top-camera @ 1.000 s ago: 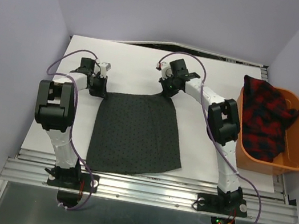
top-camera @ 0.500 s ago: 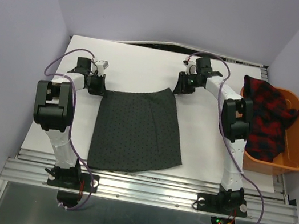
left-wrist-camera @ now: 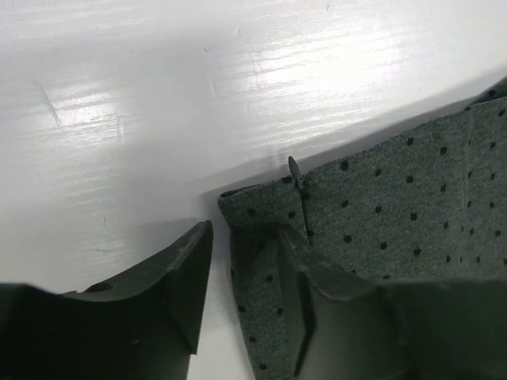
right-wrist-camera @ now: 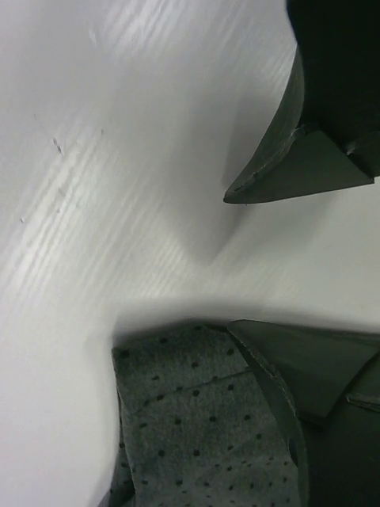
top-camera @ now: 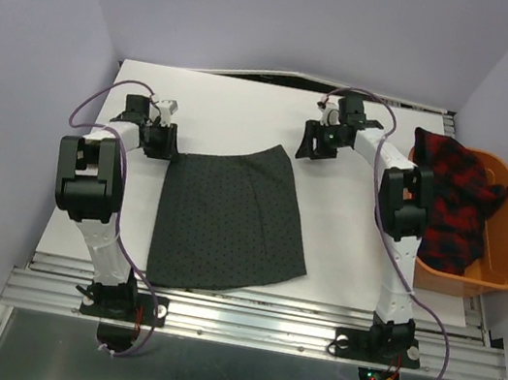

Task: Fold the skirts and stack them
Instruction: Flatten the skirt out

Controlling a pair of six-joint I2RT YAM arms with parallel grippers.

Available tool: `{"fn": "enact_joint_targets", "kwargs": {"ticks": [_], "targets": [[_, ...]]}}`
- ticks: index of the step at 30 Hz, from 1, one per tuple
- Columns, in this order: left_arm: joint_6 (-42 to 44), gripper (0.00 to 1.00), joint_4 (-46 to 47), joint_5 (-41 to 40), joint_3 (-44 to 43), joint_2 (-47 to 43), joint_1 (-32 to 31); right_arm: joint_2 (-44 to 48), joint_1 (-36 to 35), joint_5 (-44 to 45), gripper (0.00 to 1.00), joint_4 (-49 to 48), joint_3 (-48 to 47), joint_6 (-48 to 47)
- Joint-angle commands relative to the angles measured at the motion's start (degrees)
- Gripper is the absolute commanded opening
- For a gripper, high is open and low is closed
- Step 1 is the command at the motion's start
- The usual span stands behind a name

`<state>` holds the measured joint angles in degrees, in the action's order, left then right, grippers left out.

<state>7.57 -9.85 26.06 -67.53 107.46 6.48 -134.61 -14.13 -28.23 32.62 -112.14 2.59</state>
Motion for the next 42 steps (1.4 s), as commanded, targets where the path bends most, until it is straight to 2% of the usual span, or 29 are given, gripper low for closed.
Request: {"fn": "enact_joint_targets", "kwargs": {"ticks": [1, 2, 5, 7, 8, 9, 10, 13, 15, 16, 19, 21, 25, 29, 32, 35, 39, 42], "targets": [[0.5, 0.4, 0.1, 0.0, -1.4, -0.7, 0.1, 3.0, -2.6, -5.3, 0.64, 2.2, 1.9, 0.2], [0.8, 0.39, 0.2, -0.1, -0.9, -1.4, 0.1, 3.1, -2.6, -5.5, 0.64, 2.5, 3.7, 0.0], [3.4, 0.22, -0.7, 0.6, 1.1, -2.7, -0.2, 1.9, -4.1, -5.8, 0.62, 5.5, 4.0, -4.1], [6.3, 0.12, -1.8, 1.2, 2.8, -3.7, -1.1, 1.3, -4.7, -4.2, 0.47, 7.1, 4.0, -6.4], [9.4, 0.08, -3.1, 0.3, 3.8, -4.5, -1.6, 0.9, -4.7, -1.3, 0.49, 7.5, 3.2, -7.1], [10.9, 0.08, -3.9, 0.0, 4.2, -4.9, -2.1, 0.8, -4.7, 0.3, 0.55, 8.0, 2.5, -7.9], [12.2, 0.08, -4.6, -0.2, 4.4, -5.2, -2.4, 1.0, -4.7, 1.7, 0.56, 8.2, 1.7, -8.8], [16.5, 0.17, -6.7, 1.2, 5.7, -7.3, -2.9, 4.1, -4.7, 4.1, 0.57, 4.8, 0.2, -8.6], [19.5, 0.31, -8.5, 3.5, 5.8, -9.1, -3.0, 5.6, -4.7, 3.0, 0.66, 2.8, -2.8, -8.2], [20.2, 0.42, -8.8, 4.3, 5.7, -9.7, -3.1, 5.7, -5.2, 2.9, 0.67, 2.4, -4.2, -8.7], [19.4, 0.52, -8.1, 4.6, 4.9, -11.6, -3.1, 4.5, -7.5, 3.1, 0.67, 3.5, -10.0, -10.6], [17.8, 0.54, -7.6, 3.7, 3.9, -11.2, -3.1, 4.2, -9.3, 5.3, 0.67, 3.6, -11.3, -12.3], [14.0, 0.55, -4.7, 2.6, 2.1, -10.2, -3.0, 2.8, -14.0, 9.7, 0.59, 2.0, -11.5, -13.7], [11.9, 0.56, -3.6, 1.7, 0.3, -8.1, -3.1, 1.6, -14.8, 13.0, 0.55, -1.1, -10.1, -22.6], [12.6, 0.56, -4.9, 2.9, -1.3, -6.5, -3.1, 1.5, -14.8, 11.6, 0.55, -1.6, -8.6, -31.6], [13.1, 0.56, -5.4, 3.5, -2.3, -5.4, -3.1, 0.5, -14.8, 9.9, 0.56, -1.0, -9.7, -36.8], [13.1, 0.56, -5.1, 3.4, -2.1, -4.5, -3.1, -3.5, -14.8, 4.5, 0.56, 7.5, -14.3, -40.6], [13.2, 0.56, -5.1, 3.2, -1.9, -3.5, -3.1, -4.8, -15.3, 4.8, 0.57, 8.3, -13.9, -42.8]]}}
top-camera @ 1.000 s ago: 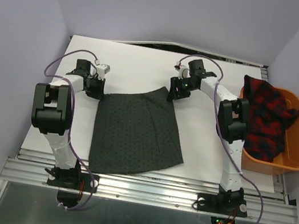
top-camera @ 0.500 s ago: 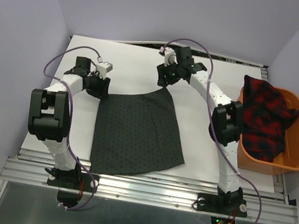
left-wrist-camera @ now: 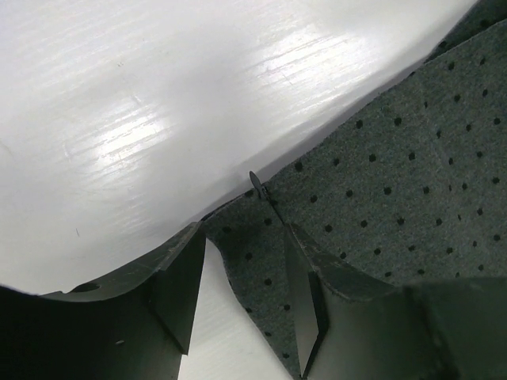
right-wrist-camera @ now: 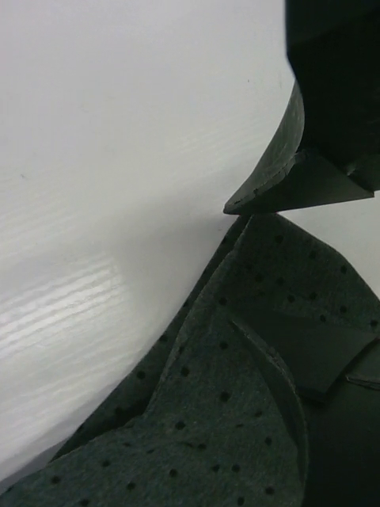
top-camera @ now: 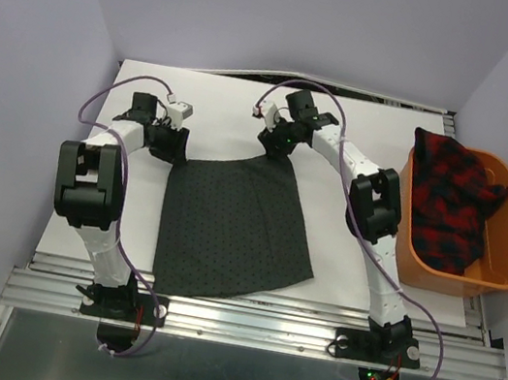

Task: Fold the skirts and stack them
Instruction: Flatten the skirt out

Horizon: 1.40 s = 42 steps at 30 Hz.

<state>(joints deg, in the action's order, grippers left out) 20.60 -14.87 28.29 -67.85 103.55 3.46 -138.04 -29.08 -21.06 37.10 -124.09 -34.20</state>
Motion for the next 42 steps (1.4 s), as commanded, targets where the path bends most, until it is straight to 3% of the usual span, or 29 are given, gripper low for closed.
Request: {"fn": "enact_joint_targets", "kwargs": {"ticks": [1, 6, 9, 10, 13, 14, 15, 20, 33, 40, 42], "targets": [[0.1, 0.56, 0.4, 0.6, -1.3, 0.7, -0.1, -1.4, -0.4, -2.3, 0.58, 3.3, -1.3, -6.2], [-0.7, 0.55, 1.5, 0.1, -1.1, 2.5, -0.1, -2.1, -0.4, -2.0, 0.56, 0.7, 1.3, -8.6], [-1.9, 0.45, 2.3, -1.0, -1.1, 3.6, -0.2, -2.7, -0.4, -1.9, 0.35, 1.2, 1.1, -10.1], [-2.1, 0.33, 2.4, -1.3, -1.1, 3.9, -0.3, -2.5, -0.4, -1.8, 0.23, 1.2, 1.3, -10.4], [-3.1, 0.16, 2.1, -3.7, -1.4, 5.4, -0.2, -0.6, -0.4, -1.4, 0.01, 0.5, 1.7, -10.2], [-3.5, 0.04, 2.2, -4.2, -1.3, 5.8, -0.2, 0.0, -0.4, -1.2, 0.01, 0.2, 1.8, -10.3], [-3.6, 0.0, 2.3, -5.1, -1.1, 6.0, -0.2, 0.7, -0.4, -0.8, 0.01, -0.1, 2.4, -10.6], [-2.9, 0.0, 2.4, -7.0, -0.2, 6.1, -0.1, 4.5, -0.4, 0.8, 0.01, -0.2, 4.1, -13.0], [-3.1, 0.0, 3.9, -10.6, 0.4, 5.3, 0.4, 3.6, 2.7, 5.6, 0.01, -0.8, 0.9, -13.8], [-5.8, 0.0, 6.8, -9.3, -3.2, 4.5, 0.3, 1.3, 3.3, 10.7, 0.01, -11.2, -0.4, -8.8], [-6.1, 0.0, 7.6, -7.4, -3.9, 4.2, 0.2, 1.0, 3.3, 12.6, 0.19, -15.7, -0.6, -6.5]]}}
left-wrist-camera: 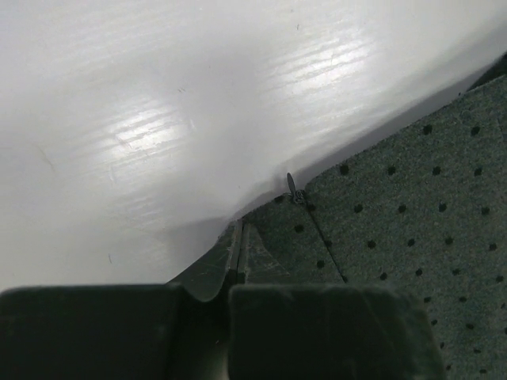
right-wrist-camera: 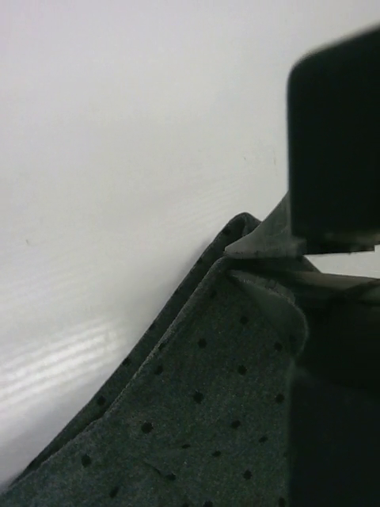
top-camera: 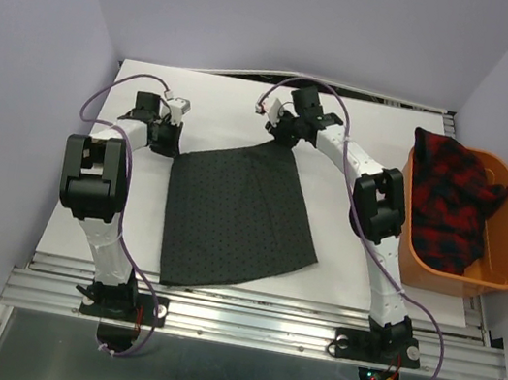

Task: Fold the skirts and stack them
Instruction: Flatten the skirt out

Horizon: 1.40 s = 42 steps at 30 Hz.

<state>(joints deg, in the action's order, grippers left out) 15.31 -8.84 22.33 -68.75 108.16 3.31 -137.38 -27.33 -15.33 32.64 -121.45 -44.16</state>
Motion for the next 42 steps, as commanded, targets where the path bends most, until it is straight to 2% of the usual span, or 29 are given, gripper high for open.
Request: {"fn": "enact_joint_targets", "kwargs": {"ticks": [1, 2, 3, 4, 5, 8, 11, 13, 16, 21, 24, 27, 30, 34, 37, 38, 41, 42], "targets": [[-1.2, 0.03, 1.5, -0.4, -3.6, -0.4, 0.3, 0.2, 1.6, 6.8, 0.33, -11.5, -4.1, 4.3], [-1.6, 0.13, 1.5, 0.7, -3.8, -0.5, 0.2, 0.1, 1.6, 6.8, 0.66, -12.0, -4.8, 5.5], [-2.6, 0.19, 1.1, 3.1, -3.7, -0.8, 0.3, 0.4, 1.6, 6.6, 0.75, -12.8, -5.6, 7.4], [-3.2, 0.31, 0.8, 3.9, -3.3, -1.1, 0.2, 0.7, 1.6, 6.7, 0.83, -12.9, -5.9, 8.6], [-3.8, 0.36, 0.4, 4.6, -3.0, -2.1, 0.0, 1.6, 1.6, 7.1, 0.86, -12.6, -6.3, 11.1], [-2.7, 0.39, -0.6, 5.9, 0.0, -5.9, 0.0, 5.5, 1.6, 8.3, 0.9, -9.9, -5.7, 15.4], [-0.6, 0.38, -4.5, 7.8, 3.4, -8.7, -0.8, 9.9, 2.1, 6.5, 0.89, -5.9, -1.3, 22.1], [1.0, 0.38, -6.4, 7.8, 4.9, -10.0, -0.9, 12.5, 2.1, 0.8, 0.85, 2.8, -0.2, 25.5], [1.8, 0.38, -4.9, 4.4, 6.3, -14.2, -0.9, 15.1, 2.1, -6.0, 0.69, 11.4, 7.1, 31.1], [1.2, 0.38, -1.0, 2.9, 1.9, -12.6, -1.4, 20.3, 2.1, -10.8, 0.49, 11.3, 23.0, 35.8], [2.7, 0.36, -1.4, 3.8, -2.0, -8.9, -2.6, 21.3, 2.1, -9.3, 0.43, 10.7, 28.8, 35.9], [5.2, 0.33, -2.3, 3.3, -3.4, -5.1, -3.0, 19.6, 2.1, -6.4, 0.41, 11.1, 29.9, 34.8], [7.5, 0.3, -2.7, 1.7, -3.0, -3.0, -5.2, 15.8, 3.4, -0.4, 0.4, 11.0, 28.8, 32.3], [9.3, 0.24, -3.4, -1.1, 0.1, -2.6, -5.6, 9.3, 6.8, 4.6, 0.37, 11.0, 22.2, 28.8], [12.4, 0.21, -4.3, -2.4, 5.9, -4.8, -5.7, -0.1, 8.5, 6.6, 0.35, 11.1, 12.3, 26.7], [13.2, 0.2, -4.9, -1.8, 7.1, -6.0, -5.9, -1.8, 8.5, 7.1, 0.35, 11.0, 6.4, 25.4], [15.8, 0.16, -7.0, -1.0, 11.9, -8.9, -9.5, -9.1, 8.5, 8.5, 0.36, 10.6, -4.2, 24.1], [16.3, 0.15, -7.2, -0.7, 13.2, -9.8, -10.9, -11.1, 8.5, 8.7, 0.37, 10.5, -12.3, 22.8]]}}
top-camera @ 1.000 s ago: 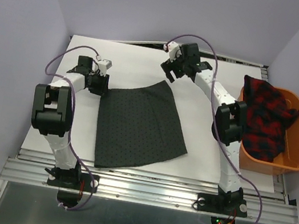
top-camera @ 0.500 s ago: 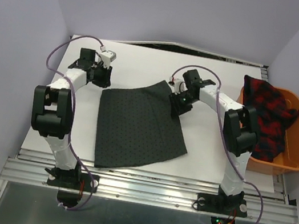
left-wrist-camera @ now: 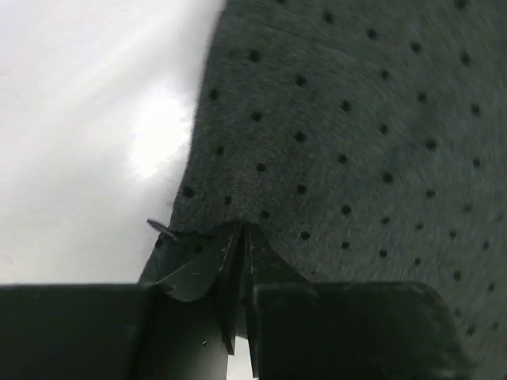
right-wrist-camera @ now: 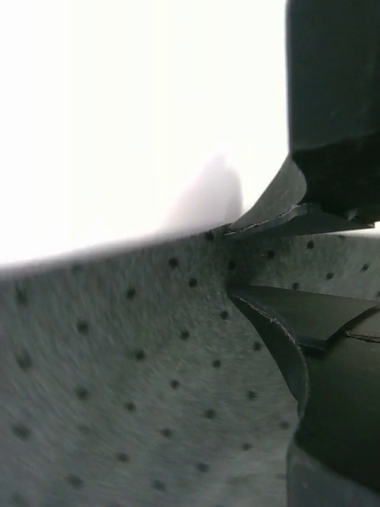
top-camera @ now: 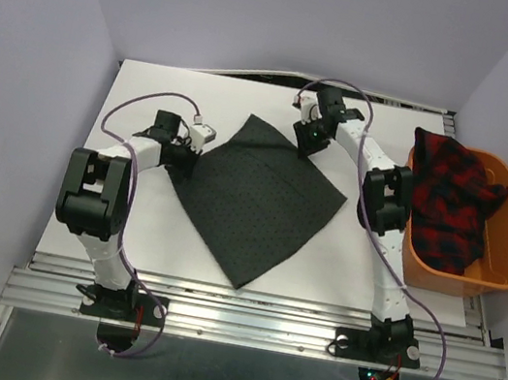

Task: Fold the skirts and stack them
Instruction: Flatten the skirt out

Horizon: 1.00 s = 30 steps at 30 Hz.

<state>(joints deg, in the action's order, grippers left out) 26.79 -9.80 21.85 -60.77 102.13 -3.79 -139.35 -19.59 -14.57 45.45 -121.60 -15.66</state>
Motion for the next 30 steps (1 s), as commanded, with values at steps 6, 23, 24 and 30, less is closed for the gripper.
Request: {"fn": "enact_joint_targets", "kwargs": {"ticks": [6, 23, 24, 30], "targets": [[12.1, 0.16, -14.4, 8.9, 9.3, -10.8, -17.3, -5.4, -2.1, 7.0, 0.59, -16.8, -10.9, -8.9], [-0.7, 0.26, -6.3, 11.0, -11.9, -2.1, -14.9, 30.9, -2.7, -11.3, 0.64, -1.1, 29.5, -12.8], [5.8, 0.26, -6.5, 12.1, -10.9, -3.4, -14.9, 35.5, -2.7, -11.8, 0.64, -1.2, 33.0, -14.1], [33.0, 0.34, -13.2, 17.4, -1.0, -14.0, -12.5, 47.7, -6.4, -13.6, 0.58, 4.1, 52.0, -18.5]]}}
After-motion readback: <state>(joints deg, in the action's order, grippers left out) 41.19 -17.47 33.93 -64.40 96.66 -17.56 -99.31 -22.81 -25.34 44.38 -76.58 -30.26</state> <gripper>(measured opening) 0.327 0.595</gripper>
